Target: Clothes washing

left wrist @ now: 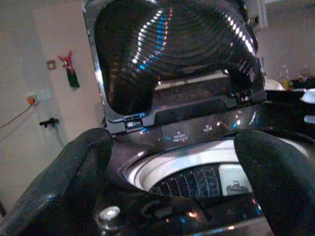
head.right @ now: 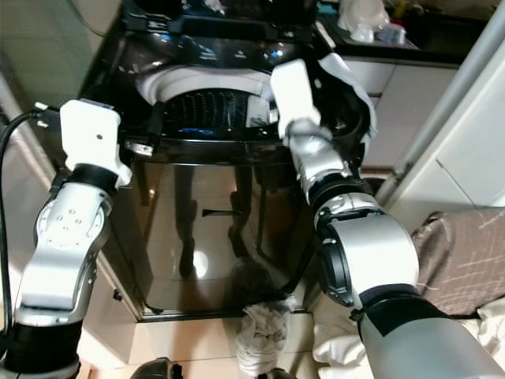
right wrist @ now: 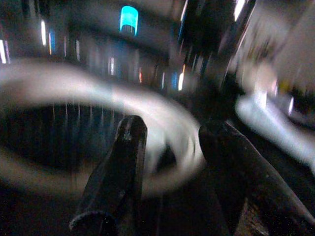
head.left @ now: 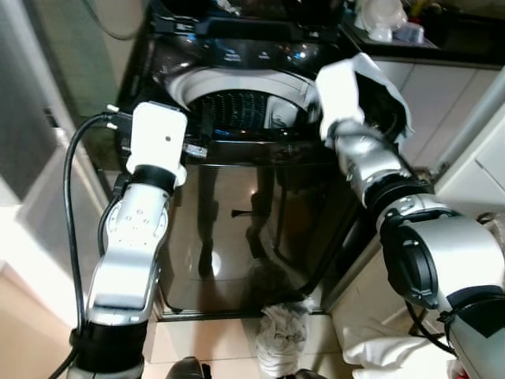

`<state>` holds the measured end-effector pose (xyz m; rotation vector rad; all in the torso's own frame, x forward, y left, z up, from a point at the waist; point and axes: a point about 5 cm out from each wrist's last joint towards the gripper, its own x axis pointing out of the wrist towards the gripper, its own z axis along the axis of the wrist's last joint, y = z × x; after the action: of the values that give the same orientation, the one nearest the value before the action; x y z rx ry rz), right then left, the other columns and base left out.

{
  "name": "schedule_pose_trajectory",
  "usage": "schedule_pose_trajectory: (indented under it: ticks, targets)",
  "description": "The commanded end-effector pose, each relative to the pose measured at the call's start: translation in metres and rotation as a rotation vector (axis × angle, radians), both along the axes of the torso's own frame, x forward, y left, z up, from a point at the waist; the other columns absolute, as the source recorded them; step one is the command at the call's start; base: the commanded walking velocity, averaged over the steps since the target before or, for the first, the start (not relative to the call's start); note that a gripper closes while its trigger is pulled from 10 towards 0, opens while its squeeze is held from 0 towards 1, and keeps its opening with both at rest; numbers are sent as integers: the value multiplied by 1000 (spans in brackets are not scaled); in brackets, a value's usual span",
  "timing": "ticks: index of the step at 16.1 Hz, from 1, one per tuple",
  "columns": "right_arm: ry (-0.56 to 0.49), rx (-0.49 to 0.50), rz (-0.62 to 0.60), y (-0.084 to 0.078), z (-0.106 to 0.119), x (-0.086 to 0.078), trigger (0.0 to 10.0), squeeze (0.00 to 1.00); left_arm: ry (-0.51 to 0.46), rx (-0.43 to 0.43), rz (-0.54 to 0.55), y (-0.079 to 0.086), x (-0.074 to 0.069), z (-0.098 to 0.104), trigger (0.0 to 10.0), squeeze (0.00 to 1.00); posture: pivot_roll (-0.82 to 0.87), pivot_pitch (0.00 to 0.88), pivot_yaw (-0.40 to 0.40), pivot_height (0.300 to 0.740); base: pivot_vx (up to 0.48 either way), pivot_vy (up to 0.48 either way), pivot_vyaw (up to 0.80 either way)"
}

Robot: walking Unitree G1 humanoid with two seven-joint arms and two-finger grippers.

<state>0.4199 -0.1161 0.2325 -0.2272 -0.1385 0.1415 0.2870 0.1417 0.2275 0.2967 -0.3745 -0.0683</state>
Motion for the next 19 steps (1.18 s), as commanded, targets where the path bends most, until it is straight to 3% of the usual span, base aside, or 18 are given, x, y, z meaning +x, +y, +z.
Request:
schedule_pose_trajectory:
  ticks: [1, 2, 4, 7, 8, 10, 13, 19]
  targets:
    - [-142, 105, 11, -12, 10, -7, 10000, 0, 3, 26, 9, 1, -2, -2, 10000, 0, 91, 0, -92, 740, 0, 0, 0]
    - [-165, 122, 13, -14, 10, -10, 10000, 0, 3, 29, 8, 0, -3, -3, 10000, 0, 91, 0, -92, 740, 0, 0, 0]
    - [-267, 180, 1, -25, -14, -55, 10000, 0, 29, 46, 1, -3, -2, -11, 10000, 0, 49, 0, -83, 740, 0, 0, 0]
    - [-190, 190, 35, -35, -52, -95, 10000, 0, 70, 21, 76, 4, -6, -24, 10000, 0, 28, 0, -73, 740, 0, 0, 0]
    - [-186, 187, 42, -36, -53, -99, 10000, 0, 75, 16, 87, 5, -6, -26, 10000, 0, 28, 0, -73, 740, 0, 0, 0]
    - [-59, 221, 120, -41, -77, -125, 10000, 0, 133, 11, 177, 16, -11, -42, 10000, 0, 14, 0, -66, 740, 0, 0, 0]
    - [203, 262, 25, -54, -132, -126, 10000, 0, 225, 17, 174, 10, -12, -66, 10000, 0, 12, 0, -61, 740, 0, 0, 0]
    - [196, 258, 78, -35, -120, -106, 10000, 0, 231, -24, 187, 11, -7, -65, 10000, 0, 18, 0, -51, 740, -97, 0, 0]
